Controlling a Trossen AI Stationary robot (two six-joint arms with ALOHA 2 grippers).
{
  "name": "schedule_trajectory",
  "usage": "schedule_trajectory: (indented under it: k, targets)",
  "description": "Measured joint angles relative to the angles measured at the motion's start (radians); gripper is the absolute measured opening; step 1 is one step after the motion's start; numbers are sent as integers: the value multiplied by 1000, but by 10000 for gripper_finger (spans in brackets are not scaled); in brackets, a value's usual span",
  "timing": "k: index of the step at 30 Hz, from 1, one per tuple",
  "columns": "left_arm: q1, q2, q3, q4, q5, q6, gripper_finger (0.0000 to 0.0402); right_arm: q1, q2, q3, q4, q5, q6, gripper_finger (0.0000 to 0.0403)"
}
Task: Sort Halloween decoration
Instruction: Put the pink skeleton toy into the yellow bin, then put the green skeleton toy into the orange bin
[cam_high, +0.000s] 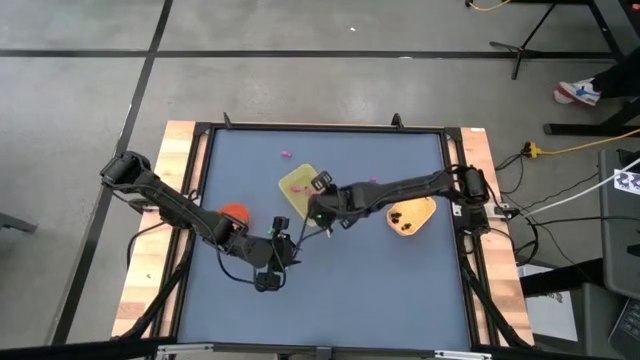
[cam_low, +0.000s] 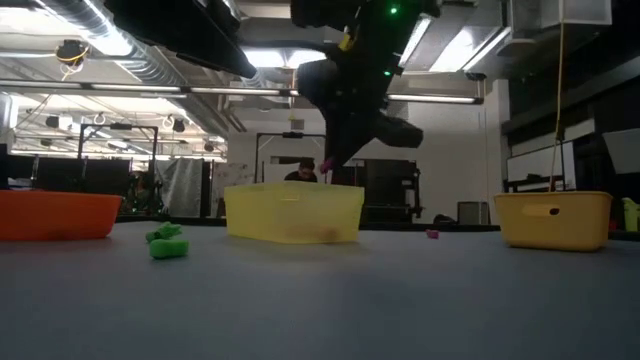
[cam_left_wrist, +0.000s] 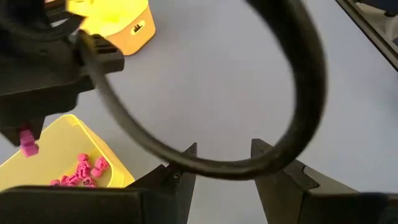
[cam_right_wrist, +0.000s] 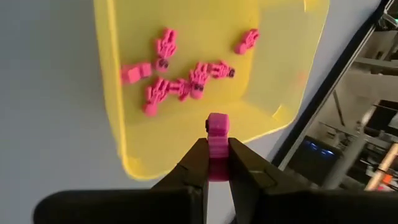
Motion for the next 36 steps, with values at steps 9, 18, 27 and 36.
schedule_trajectory:
  k: [9,18,27,36]
  targets:
    - [0,0,0,-13,1,-23,136,-24,0,0,84,-94,4,43]
    - [0,0,0,-82,2,-186,136,-24,0,0,113,-95,4,119]
    - [-12,0,0,-149,1,-387,136,-24,0,0,111,-93,5,158]
    - [-53,0,-51,-144,-25,-547,136,-24,0,0,107,-93,5,157]
